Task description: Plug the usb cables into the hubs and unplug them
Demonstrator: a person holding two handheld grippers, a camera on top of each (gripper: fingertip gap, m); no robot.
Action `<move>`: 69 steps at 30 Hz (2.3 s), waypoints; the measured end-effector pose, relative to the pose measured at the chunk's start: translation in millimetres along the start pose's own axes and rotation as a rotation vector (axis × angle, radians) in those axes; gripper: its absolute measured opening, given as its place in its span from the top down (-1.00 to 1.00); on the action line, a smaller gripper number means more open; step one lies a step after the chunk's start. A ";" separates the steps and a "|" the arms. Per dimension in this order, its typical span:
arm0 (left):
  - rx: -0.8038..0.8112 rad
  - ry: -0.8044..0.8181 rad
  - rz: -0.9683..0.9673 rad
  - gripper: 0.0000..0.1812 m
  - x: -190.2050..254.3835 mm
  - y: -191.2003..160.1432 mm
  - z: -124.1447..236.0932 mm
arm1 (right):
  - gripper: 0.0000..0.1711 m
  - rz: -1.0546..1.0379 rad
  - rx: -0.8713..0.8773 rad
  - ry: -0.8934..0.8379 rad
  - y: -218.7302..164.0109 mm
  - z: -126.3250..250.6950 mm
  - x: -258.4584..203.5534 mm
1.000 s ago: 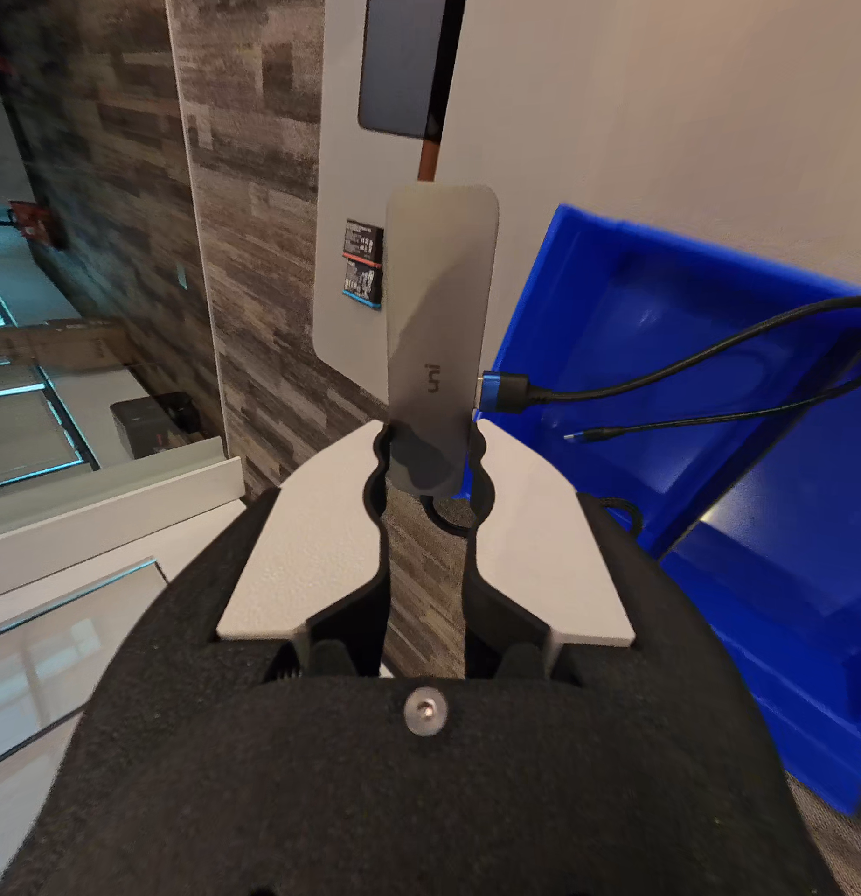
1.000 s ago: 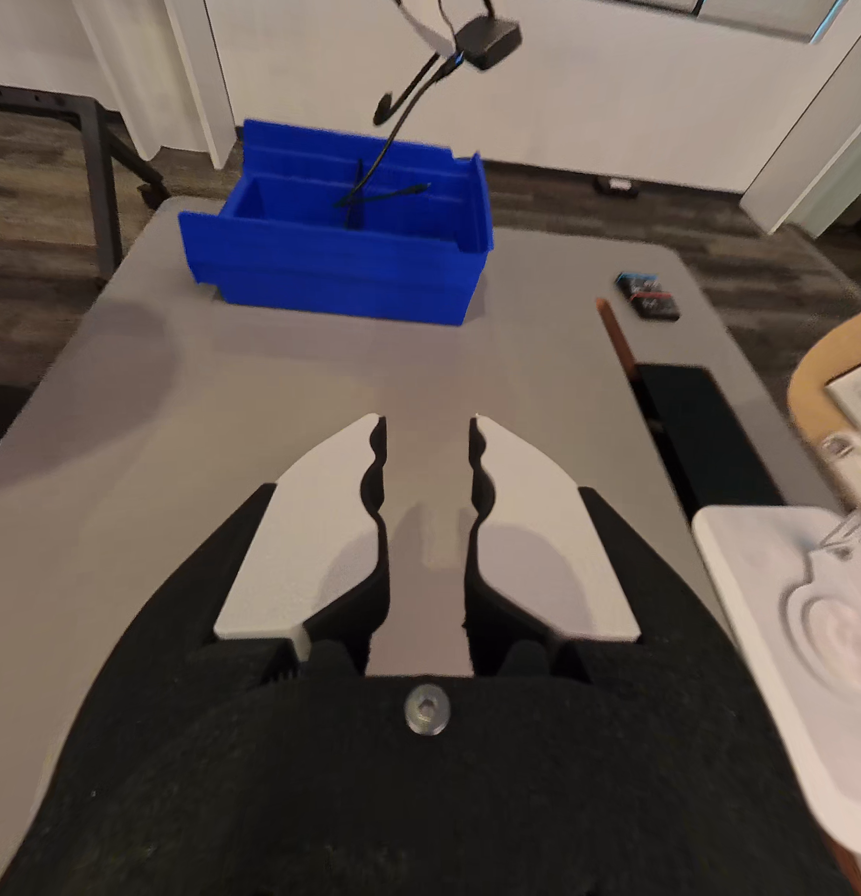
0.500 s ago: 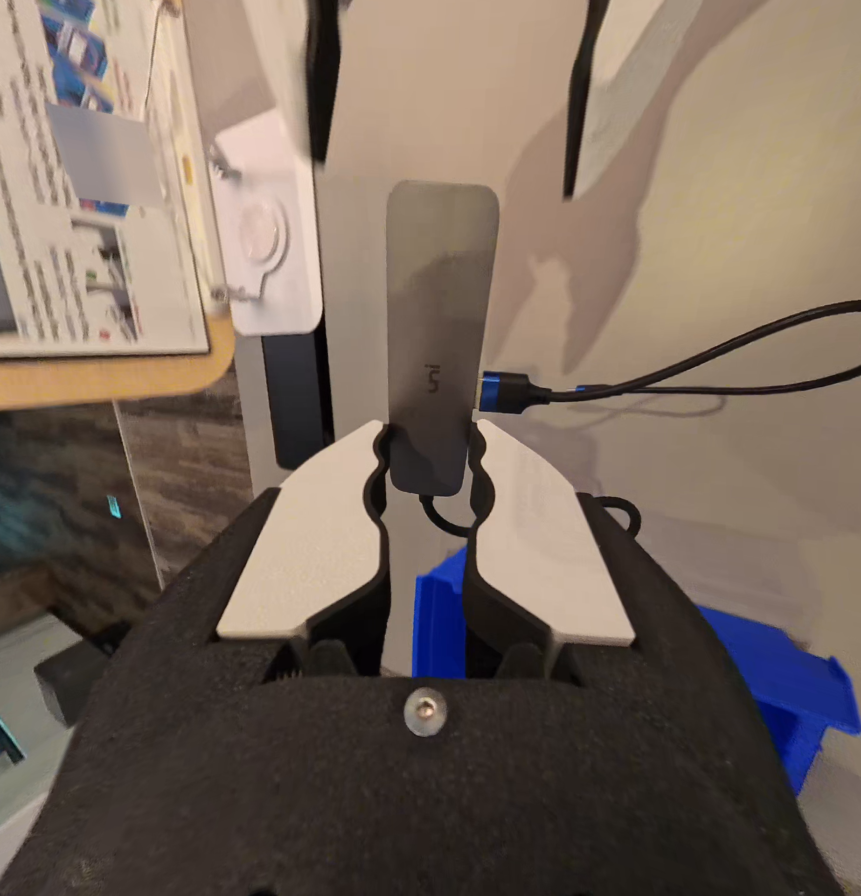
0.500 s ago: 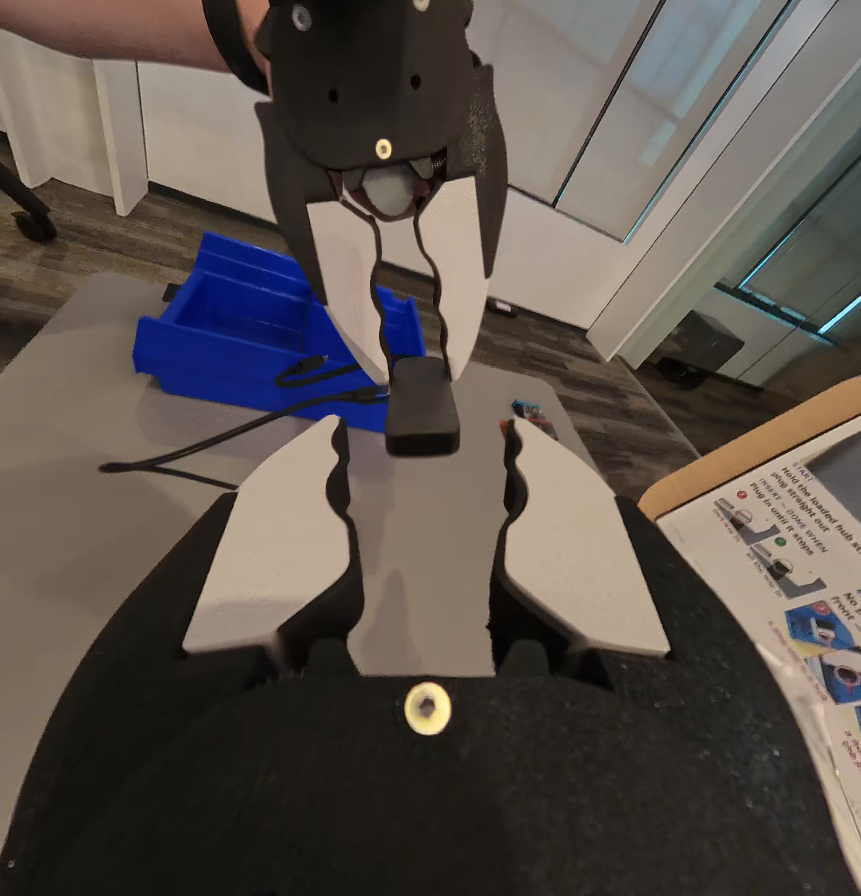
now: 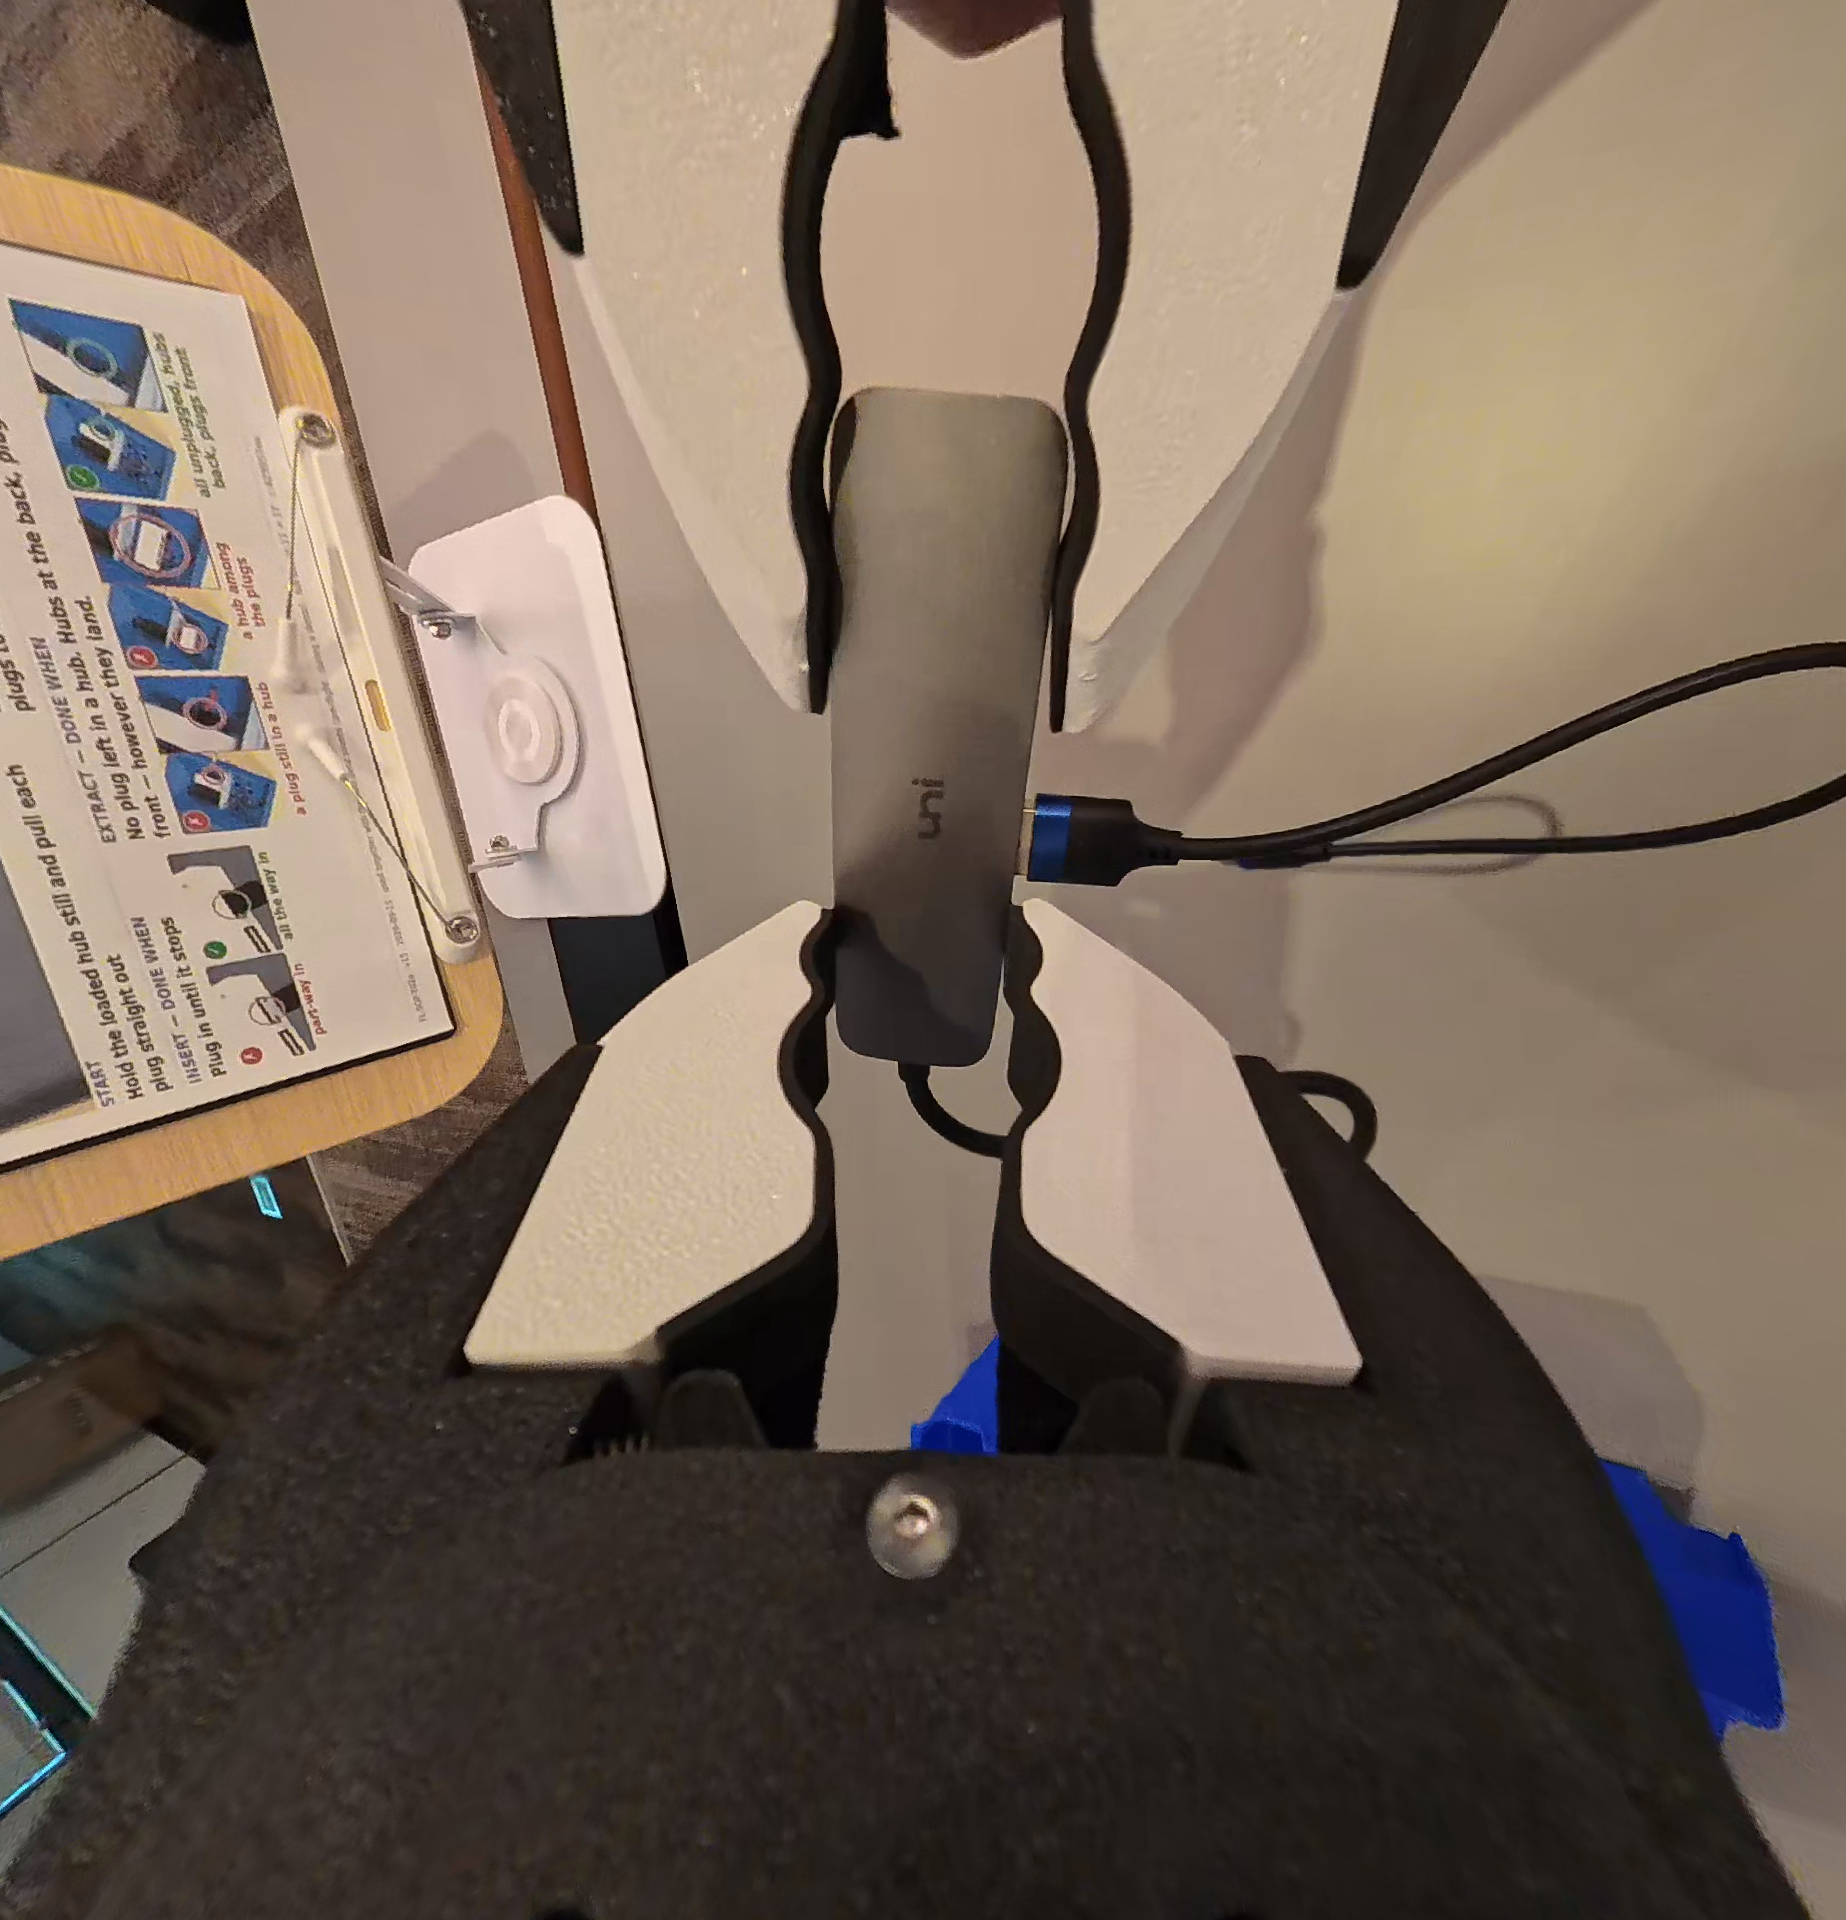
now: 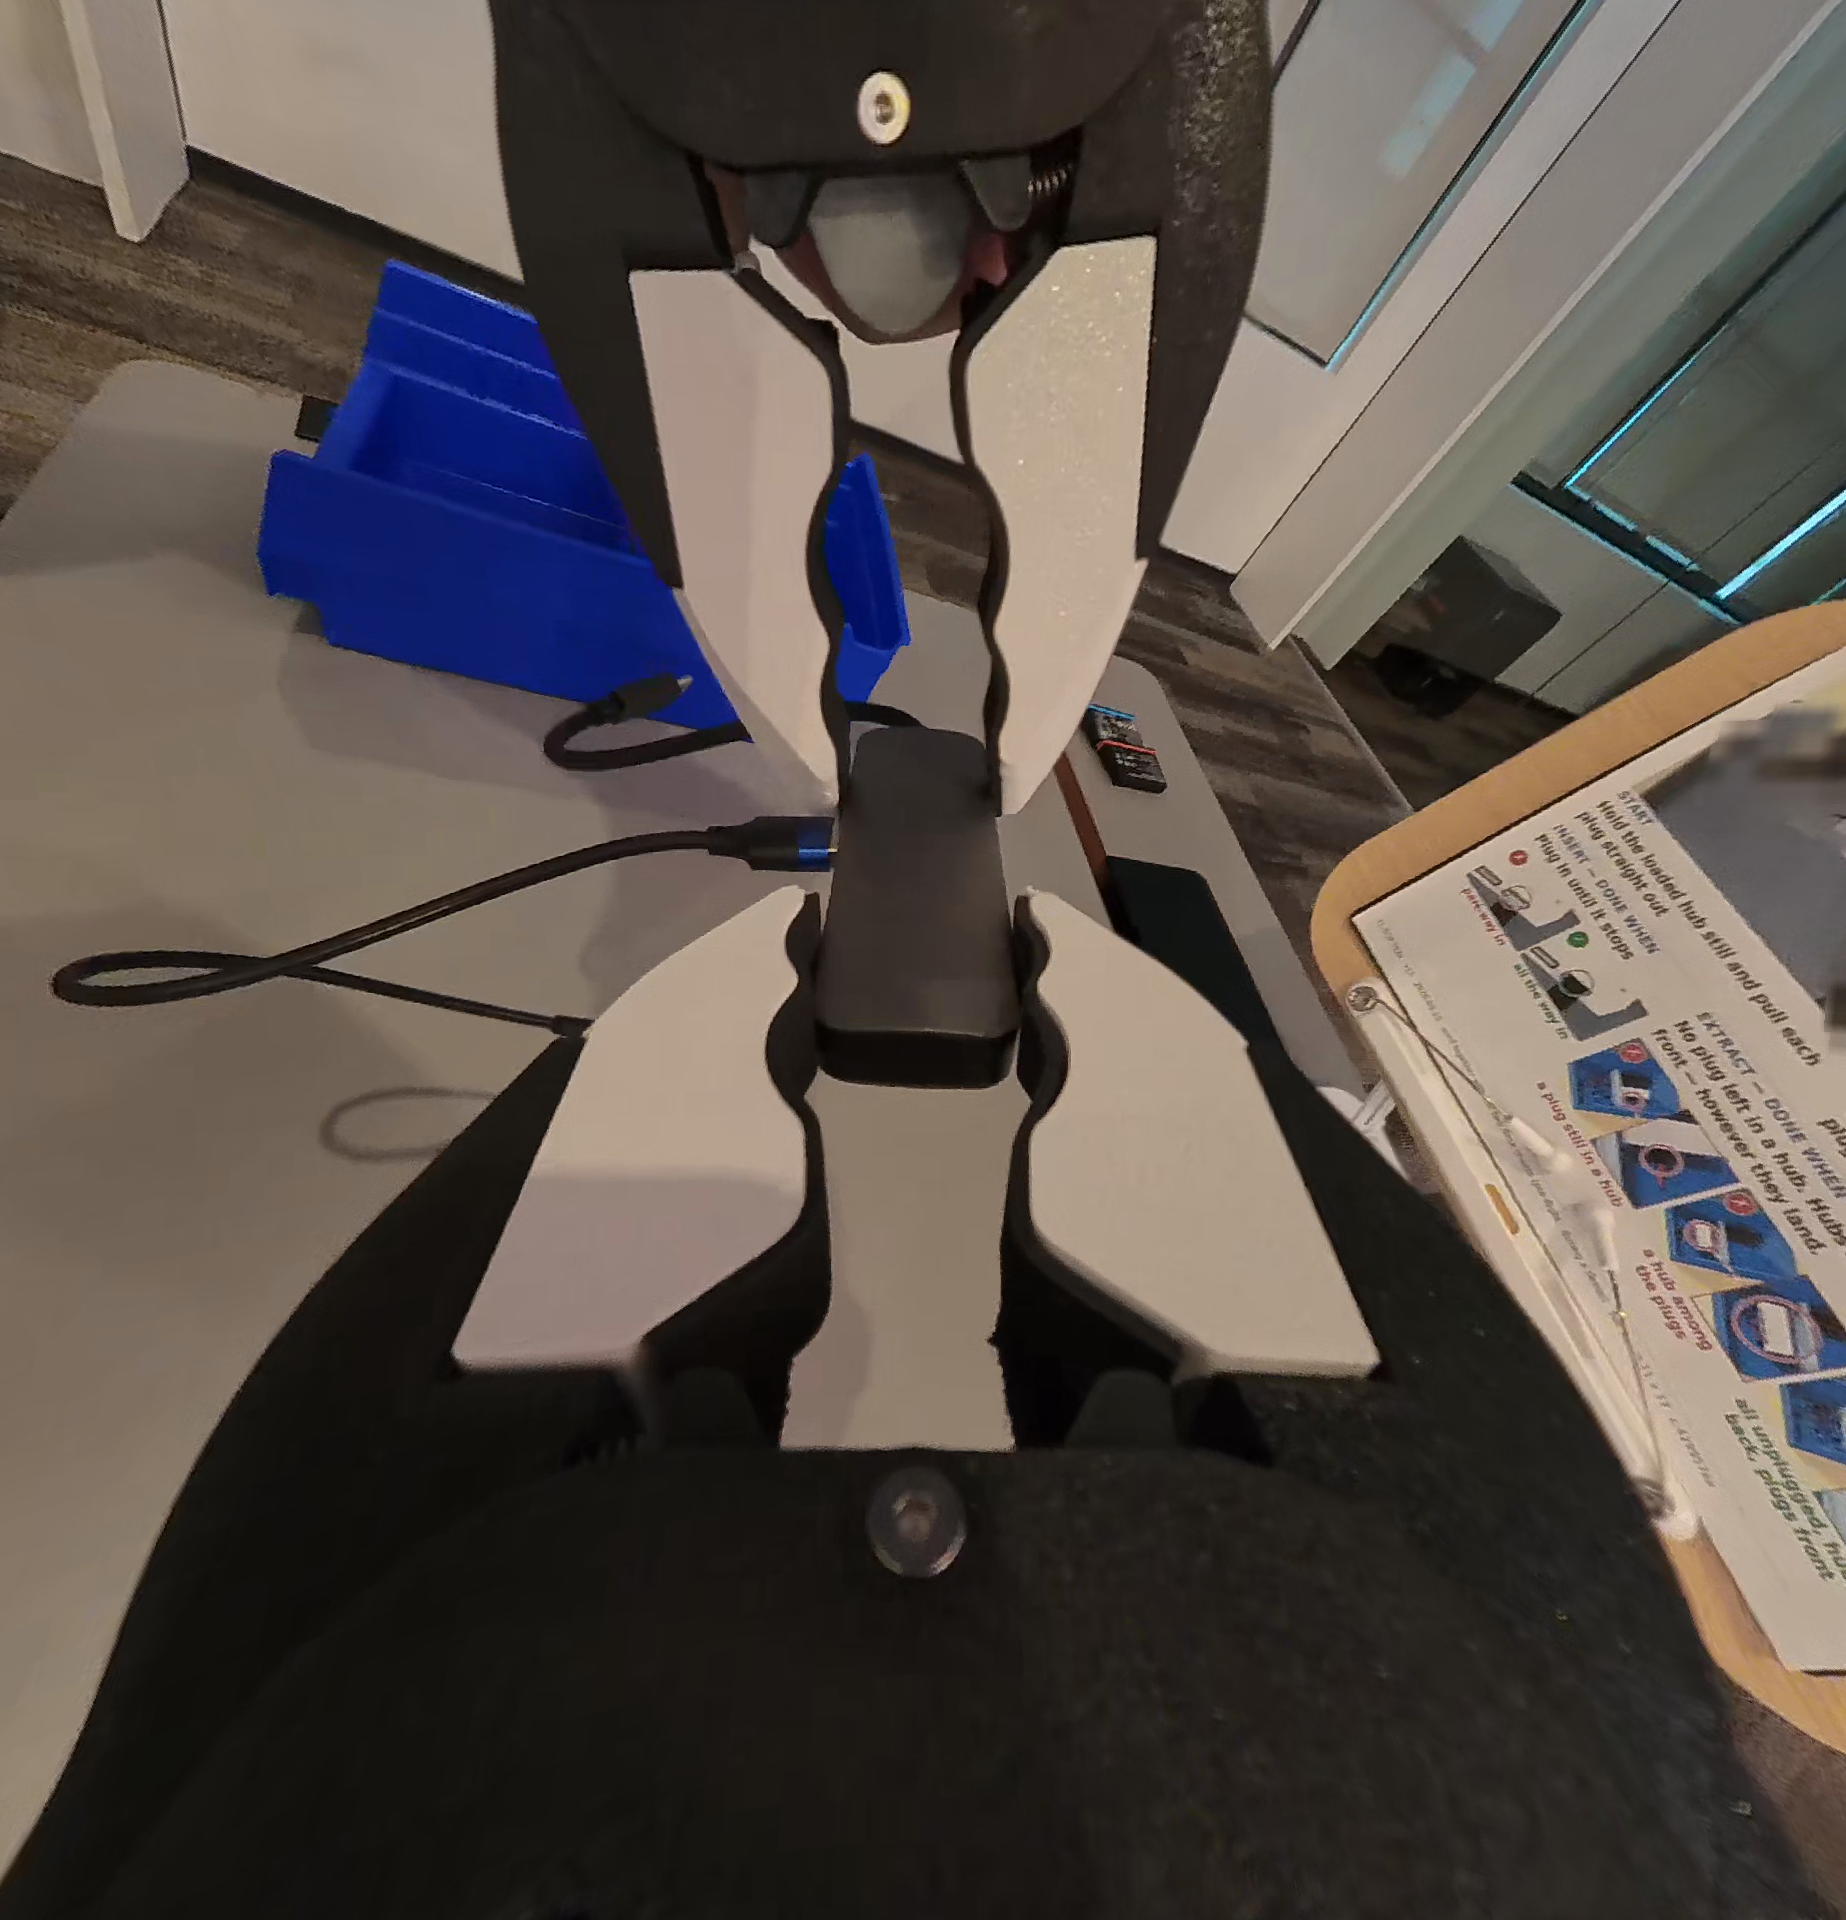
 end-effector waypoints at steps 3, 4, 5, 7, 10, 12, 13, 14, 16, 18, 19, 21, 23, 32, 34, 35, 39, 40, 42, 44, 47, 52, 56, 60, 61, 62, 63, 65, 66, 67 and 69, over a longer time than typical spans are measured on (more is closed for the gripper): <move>0.013 -0.017 0.005 0.66 1.4 9.7 -0.2 | 0.56 0.010 -0.004 -0.018 -3.2 4.0 0.5; 0.007 -0.017 -0.003 0.66 1.7 11.2 -0.9 | 0.56 0.005 -0.002 -0.020 -3.9 5.6 0.3; 0.008 -0.016 -0.010 0.66 2.0 13.0 -1.7 | 0.57 -0.001 0.003 -0.019 -4.0 7.5 0.0; 0.026 -0.028 -0.001 0.66 3.2 17.6 -3.2 | 0.57 -0.017 0.026 -0.017 -2.6 12.1 -0.2; 0.082 -0.028 0.031 0.66 2.3 24.9 -5.0 | 0.57 -0.054 0.050 -0.022 -3.7 18.7 2.0; 0.122 -0.008 0.065 0.65 -0.5 28.8 -6.9 | 0.57 -0.098 0.075 -0.030 -5.7 22.7 4.8; 0.149 0.007 0.088 0.63 -2.4 30.7 -7.9 | 0.57 -0.121 0.090 -0.031 -7.1 24.4 5.9; 0.171 0.019 0.111 0.60 -4.0 31.4 -9.1 | 0.57 -0.145 0.107 -0.028 -8.6 25.8 6.6; 0.223 0.023 0.166 0.61 -5.6 31.5 -11.5 | 0.57 -0.192 0.148 -0.023 -10.7 28.7 7.2; 0.302 0.000 0.238 0.56 -4.8 32.1 -13.0 | 0.58 -0.226 0.184 -0.013 -13.1 31.2 6.1; 0.336 -0.024 0.274 0.54 -3.1 30.7 -13.6 | 0.58 -0.238 0.194 -0.011 -15.0 32.1 5.7; 0.427 -0.036 0.336 0.54 -2.6 26.6 -14.2 | 0.58 -0.254 0.206 -0.008 -19.4 33.1 4.1; 0.543 -0.057 0.421 0.54 -0.4 22.7 -16.6 | 0.58 -0.271 0.196 0.007 -26.8 31.7 1.6; 0.876 -0.104 0.692 0.63 28.7 17.6 -71.1 | 0.59 -0.284 0.007 0.156 -55.2 22.6 -10.2; 0.939 -0.114 0.700 0.60 34.2 21.7 -84.0 | 0.59 -0.277 -0.001 0.191 -46.9 23.1 -11.6; 0.975 -0.119 0.702 0.58 36.7 24.8 -89.3 | 0.59 -0.272 -0.005 0.206 -42.3 23.5 -12.0; 1.142 -0.201 0.697 0.48 48.4 48.3 -93.7 | 0.59 -0.244 -0.016 0.243 -24.4 26.2 -11.7; 1.177 -0.203 0.689 0.45 49.6 54.5 -92.5 | 0.59 -0.241 -0.015 0.254 -20.2 27.0 -11.8; 1.193 -0.185 0.671 0.41 49.6 64.6 -93.5 | 0.59 -0.237 -0.010 0.271 -12.5 28.3 -12.4; 1.231 -0.228 0.642 0.41 54.1 77.0 -88.4 | 0.59 -0.229 -0.009 0.279 -7.0 28.6 -13.0; 1.264 -0.242 0.608 0.40 56.6 91.2 -82.0 | 0.59 -0.211 -0.017 0.295 -4.1 28.4 -16.9; 1.217 -0.221 0.571 0.61 57.1 98.5 -86.8 | 0.58 -0.215 -0.035 0.304 -11.1 33.4 -21.5; 1.004 -0.235 0.541 0.62 62.6 88.7 -100.5 | 0.58 -0.206 -0.152 0.301 -37.4 48.0 -22.7; 0.809 -0.235 0.504 0.62 63.7 72.2 -104.6 | 0.46 -0.124 -0.311 0.278 -57.6 64.7 -19.5; 0.767 -0.225 0.491 0.62 63.3 68.8 -105.4 | 0.46 -0.104 -0.346 0.277 -60.7 66.1 -19.6; 0.729 -0.215 0.476 0.62 63.1 65.6 -106.3 | 0.46 -0.093 -0.375 0.283 -62.6 66.4 -20.8; 0.696 -0.209 0.462 0.62 63.3 63.1 -106.8 | 0.46 -0.087 -0.402 0.294 -63.7 66.3 -22.9; 0.644 -0.194 0.449 0.62 61.9 59.0 -108.3 | 0.46 -0.072 -0.464 0.293 -66.9 64.8 -23.8; 0.622 -0.188 0.440 0.62 61.5 57.6 -109.2 | 0.46 -0.068 -0.489 0.294 -67.8 63.5 -24.6; 0.611 -0.180 0.430 0.62 60.9 57.2 -109.3 | 0.47 -0.073 -0.509 0.302 -68.5 61.9 -26.2; 0.608 -0.172 0.418 0.62 60.0 59.2 -107.7 | 0.51 -0.094 -0.555 0.304 -72.6 59.0 -27.1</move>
Point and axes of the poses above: each gripper's, where its closed fingertips meet, z back along the fingers, y out of its top, x = y × z across the jaws, the point moved 1 cm from there along z, back along the fingers, and after that the axes turned 7 degrees about z, right-handed, at the moved point
